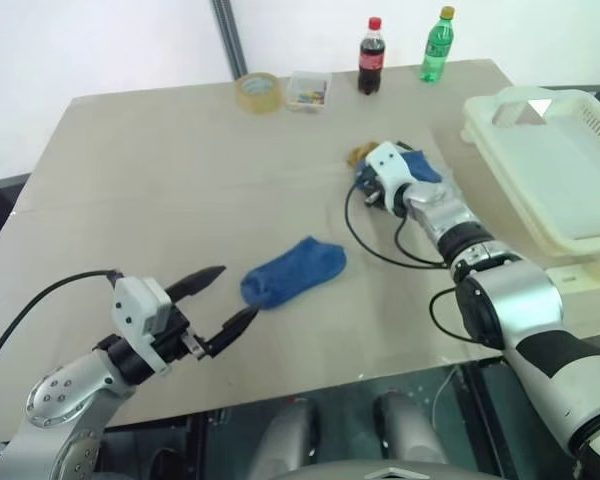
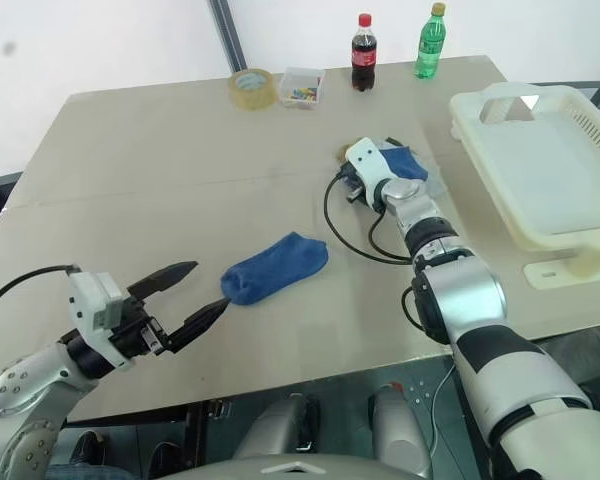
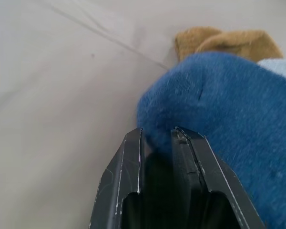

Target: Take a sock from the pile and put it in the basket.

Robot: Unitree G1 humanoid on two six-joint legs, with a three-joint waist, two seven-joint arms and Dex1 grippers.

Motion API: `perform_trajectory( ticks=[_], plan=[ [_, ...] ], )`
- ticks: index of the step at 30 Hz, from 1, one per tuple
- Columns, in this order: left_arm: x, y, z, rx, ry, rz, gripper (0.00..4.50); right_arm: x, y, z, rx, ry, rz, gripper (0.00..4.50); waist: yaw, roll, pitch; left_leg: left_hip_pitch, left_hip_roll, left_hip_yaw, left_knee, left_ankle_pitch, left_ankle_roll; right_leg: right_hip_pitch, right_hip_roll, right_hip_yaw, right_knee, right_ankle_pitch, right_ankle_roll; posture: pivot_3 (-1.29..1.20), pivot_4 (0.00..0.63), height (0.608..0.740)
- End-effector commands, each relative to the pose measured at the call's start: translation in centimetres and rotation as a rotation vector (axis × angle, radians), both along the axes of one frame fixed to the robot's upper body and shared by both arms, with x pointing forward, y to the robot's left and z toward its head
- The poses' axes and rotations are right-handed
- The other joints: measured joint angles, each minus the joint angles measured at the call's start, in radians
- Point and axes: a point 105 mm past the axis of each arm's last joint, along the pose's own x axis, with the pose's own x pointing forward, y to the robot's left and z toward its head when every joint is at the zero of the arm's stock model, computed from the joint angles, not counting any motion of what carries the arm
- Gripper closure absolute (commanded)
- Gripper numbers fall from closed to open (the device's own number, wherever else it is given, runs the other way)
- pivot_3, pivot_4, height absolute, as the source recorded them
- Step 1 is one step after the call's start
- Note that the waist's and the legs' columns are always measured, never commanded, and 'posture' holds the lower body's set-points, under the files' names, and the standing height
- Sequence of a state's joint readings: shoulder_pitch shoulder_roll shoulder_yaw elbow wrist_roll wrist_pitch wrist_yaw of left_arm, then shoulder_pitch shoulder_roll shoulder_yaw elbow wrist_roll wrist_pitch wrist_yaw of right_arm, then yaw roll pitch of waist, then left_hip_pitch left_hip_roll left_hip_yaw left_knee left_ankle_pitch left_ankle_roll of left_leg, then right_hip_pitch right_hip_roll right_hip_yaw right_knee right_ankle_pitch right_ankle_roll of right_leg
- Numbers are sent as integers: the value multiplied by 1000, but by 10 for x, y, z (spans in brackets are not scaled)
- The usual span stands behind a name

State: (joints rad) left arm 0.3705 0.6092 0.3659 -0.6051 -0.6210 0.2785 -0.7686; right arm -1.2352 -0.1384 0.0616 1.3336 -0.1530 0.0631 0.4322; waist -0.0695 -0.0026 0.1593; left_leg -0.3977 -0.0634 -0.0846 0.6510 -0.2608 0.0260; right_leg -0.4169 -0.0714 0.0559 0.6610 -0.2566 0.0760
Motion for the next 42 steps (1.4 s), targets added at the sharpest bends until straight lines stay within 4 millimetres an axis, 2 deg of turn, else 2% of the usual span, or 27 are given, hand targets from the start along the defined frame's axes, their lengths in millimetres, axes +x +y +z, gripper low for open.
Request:
perform_trajectory(
  ticks=[1, 9, 12, 20, 27, 32, 39, 42],
  plan=[
    [-1, -1, 10, 21, -42, -8, 0, 1, -1, 4, -5, -8, 0, 3581, 0, 0, 0, 0, 0, 0, 0, 0, 0, 0, 0, 0, 0, 0, 0, 0, 150, 740],
    [0, -2, 10, 22, -45, -9, 0, -1, 2, 0, -9, 16, 20, 3581, 0, 0, 0, 0, 0, 0, 0, 0, 0, 0, 0, 0, 0, 0, 0, 0, 150, 740],
    [0, -2, 10, 22, -45, -6, 0, -1, 3, 1, -10, 10, 21, 4384, 0, 0, 0, 0, 0, 0, 0, 0, 0, 0, 0, 0, 0, 0, 0, 0, 150, 740],
    [-1, -3, 10, 18, -45, 0, 0, 1, 8, 9, 3, -23, 25, 4449, 0, 0, 0, 1, 0, 0, 0, 0, 0, 0, 0, 0, 0, 0, 0, 0, 150, 740],
    [-1, -4, 9, 18, -43, -4, 0, -1, 37, 43, 106, -79, 131, 4449, -3, 0, 0, 1, 0, 0, 0, 0, 0, 0, 1, 0, 1, 0, 0, 0, 150, 740],
    [0, -5, 8, 18, -41, -9, 0, -9, 58, 55, 204, -40, 211, 4449, -1, 0, 0, 1, 0, 0, 0, 0, 0, 0, 0, 0, 1, 0, 0, 0, 150, 740],
    [1, -6, 8, 19, -43, -13, 0, -17, 60, 29, 108, 21, 273, 4449, 1, 0, 0, 0, 0, 0, 0, 0, 0, 0, 0, 0, 1, 0, 0, 0, 150, 740],
    [2, -5, 8, 20, -41, -11, 0, -25, 73, 26, 119, 52, 337, 4449, -2, 0, 0, 0, 0, 0, 0, 0, 0, 0, 0, 0, 1, 0, 0, 0, 150, 740]
  ],
)
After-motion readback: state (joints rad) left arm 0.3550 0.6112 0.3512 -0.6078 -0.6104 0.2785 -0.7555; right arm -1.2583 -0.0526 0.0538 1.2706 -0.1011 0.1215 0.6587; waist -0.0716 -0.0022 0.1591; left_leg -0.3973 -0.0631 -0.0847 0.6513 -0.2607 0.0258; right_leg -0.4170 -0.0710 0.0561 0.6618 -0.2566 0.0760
